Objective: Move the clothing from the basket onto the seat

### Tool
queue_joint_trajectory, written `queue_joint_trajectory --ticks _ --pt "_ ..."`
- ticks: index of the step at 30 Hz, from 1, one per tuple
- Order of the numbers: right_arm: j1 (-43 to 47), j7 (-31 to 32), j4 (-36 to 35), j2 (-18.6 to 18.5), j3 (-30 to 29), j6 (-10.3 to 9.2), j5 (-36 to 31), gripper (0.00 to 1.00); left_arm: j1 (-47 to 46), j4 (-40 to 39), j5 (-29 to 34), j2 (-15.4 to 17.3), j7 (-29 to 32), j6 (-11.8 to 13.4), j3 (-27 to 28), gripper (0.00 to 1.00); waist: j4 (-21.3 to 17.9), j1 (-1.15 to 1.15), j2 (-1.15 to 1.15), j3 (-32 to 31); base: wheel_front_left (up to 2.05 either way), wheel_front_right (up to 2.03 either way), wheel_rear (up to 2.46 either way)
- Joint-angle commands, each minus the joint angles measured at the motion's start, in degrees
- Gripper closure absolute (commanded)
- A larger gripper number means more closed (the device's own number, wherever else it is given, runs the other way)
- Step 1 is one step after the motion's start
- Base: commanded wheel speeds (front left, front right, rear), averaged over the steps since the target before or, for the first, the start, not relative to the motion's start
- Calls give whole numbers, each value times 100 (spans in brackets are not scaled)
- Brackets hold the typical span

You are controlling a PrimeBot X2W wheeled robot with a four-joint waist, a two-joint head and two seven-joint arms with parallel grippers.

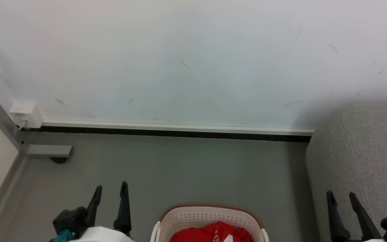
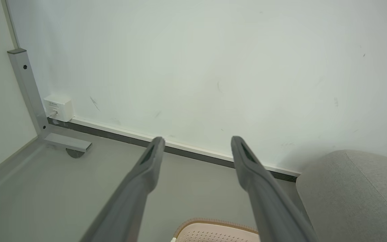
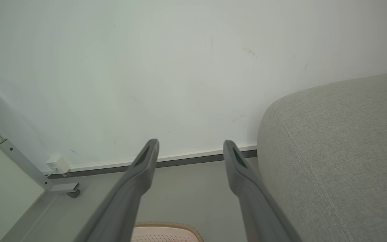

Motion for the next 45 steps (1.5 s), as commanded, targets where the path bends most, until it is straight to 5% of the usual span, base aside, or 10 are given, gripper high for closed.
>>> queue_joint_trajectory --ticks 1,17,45 --pt "-13 -48 -18 -58 6 -8 -150 0 21 -75 181 73 -65 44 -19 0 4 0 0 3 0 0 0" --pt "87 -238 92 -5 3 -9 -759 0 120 -61 814 104 -251 17 -127 0 54 0 0 27 0 0 0" --pt "232 -518 327 120 -316 -12 -1310 0 265 386 1659 -240 -525 -639 437 0 79 0 0 43 0 0 0"
